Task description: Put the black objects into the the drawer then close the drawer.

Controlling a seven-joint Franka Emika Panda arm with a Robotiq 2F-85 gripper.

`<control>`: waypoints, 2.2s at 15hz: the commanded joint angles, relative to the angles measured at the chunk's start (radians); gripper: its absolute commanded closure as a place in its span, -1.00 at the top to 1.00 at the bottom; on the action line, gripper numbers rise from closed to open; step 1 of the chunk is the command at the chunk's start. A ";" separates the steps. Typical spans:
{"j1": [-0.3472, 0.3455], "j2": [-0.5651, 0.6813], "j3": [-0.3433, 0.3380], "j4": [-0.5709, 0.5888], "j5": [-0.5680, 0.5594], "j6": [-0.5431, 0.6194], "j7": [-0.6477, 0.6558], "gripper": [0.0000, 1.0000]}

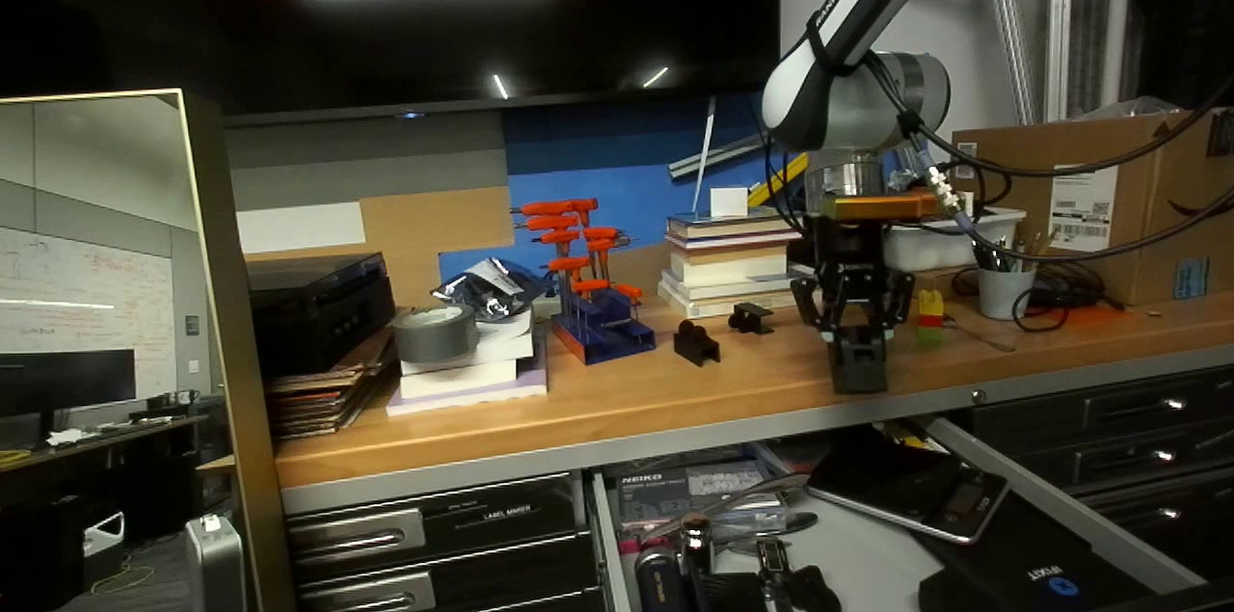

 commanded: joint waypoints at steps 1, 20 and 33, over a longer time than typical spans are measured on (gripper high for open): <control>0.004 -0.045 0.010 -0.050 0.003 -0.160 -0.102 -0.46; 0.029 0.179 0.123 -0.090 0.110 -0.318 -0.379 -0.46; 0.039 0.244 0.131 -0.070 0.124 -0.167 -0.399 -0.46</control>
